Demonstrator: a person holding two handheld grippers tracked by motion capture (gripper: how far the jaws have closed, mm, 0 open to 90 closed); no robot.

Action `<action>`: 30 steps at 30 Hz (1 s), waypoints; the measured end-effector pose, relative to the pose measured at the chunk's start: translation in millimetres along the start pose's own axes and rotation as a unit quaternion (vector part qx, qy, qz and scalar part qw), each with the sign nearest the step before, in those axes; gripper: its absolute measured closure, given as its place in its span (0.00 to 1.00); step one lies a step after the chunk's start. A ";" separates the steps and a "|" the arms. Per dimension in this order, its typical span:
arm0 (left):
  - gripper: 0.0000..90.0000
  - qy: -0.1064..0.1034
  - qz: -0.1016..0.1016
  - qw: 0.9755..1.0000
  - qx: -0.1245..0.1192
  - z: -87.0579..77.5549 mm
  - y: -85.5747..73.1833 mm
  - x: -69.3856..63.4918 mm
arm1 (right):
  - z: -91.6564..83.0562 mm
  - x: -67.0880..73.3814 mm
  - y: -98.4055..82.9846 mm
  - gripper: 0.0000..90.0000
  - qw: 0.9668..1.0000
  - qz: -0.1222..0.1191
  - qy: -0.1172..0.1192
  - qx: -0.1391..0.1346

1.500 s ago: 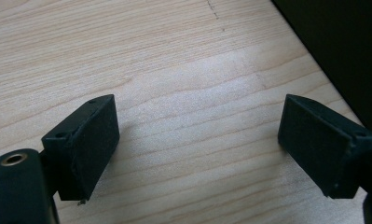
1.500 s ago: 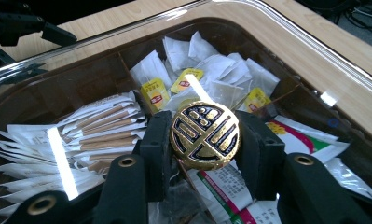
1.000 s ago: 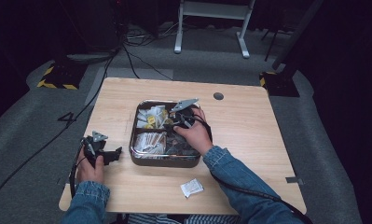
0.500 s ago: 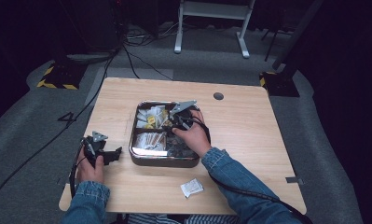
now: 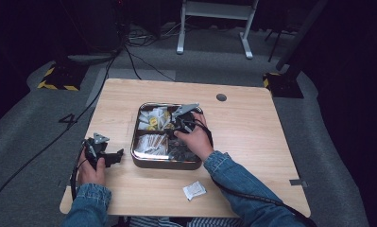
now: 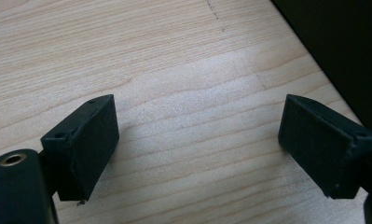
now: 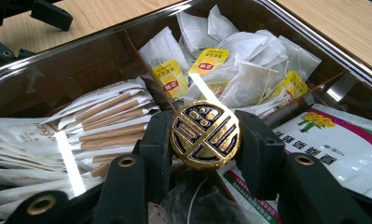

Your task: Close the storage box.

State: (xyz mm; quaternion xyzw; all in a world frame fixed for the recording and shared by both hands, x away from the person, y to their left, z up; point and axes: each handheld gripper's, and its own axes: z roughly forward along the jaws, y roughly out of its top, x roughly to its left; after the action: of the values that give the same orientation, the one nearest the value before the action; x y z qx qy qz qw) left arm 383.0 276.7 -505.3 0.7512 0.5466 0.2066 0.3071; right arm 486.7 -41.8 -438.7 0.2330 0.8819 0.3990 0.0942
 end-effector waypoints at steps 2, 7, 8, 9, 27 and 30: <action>0.14 0.000 0.001 1.000 0.000 0.0 0.0 0.1 | 0.1 0.1 -0.1 0.65 1.000 0.000 0.000 -0.001; 0.14 -0.001 0.000 1.000 0.000 0.0 0.0 0.0 | 0.0 -0.4 -0.7 0.63 1.000 0.002 0.002 -0.005; 0.14 -0.001 -0.001 1.000 0.000 0.0 0.0 -0.1 | -0.6 -0.6 -0.4 0.61 1.000 0.004 0.003 -0.013; 0.14 -0.001 -0.001 1.000 0.000 0.0 0.0 -0.1 | -1.6 -0.4 0.4 0.60 1.000 0.006 0.003 -0.018; 0.14 0.000 0.000 1.000 0.000 0.2 0.2 0.1 | -38.6 -4.2 8.7 0.43 0.998 0.008 0.001 -0.055; 0.14 0.000 0.002 1.000 0.000 0.3 0.3 0.3 | -47.8 -6.6 7.9 0.43 0.998 0.008 0.000 -0.060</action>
State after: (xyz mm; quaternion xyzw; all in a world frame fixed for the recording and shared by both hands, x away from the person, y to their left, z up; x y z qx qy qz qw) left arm 383.4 276.8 -505.3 0.7522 0.5451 0.2070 0.3071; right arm 478.3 -72.0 -401.2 0.2338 0.8543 0.4523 0.1049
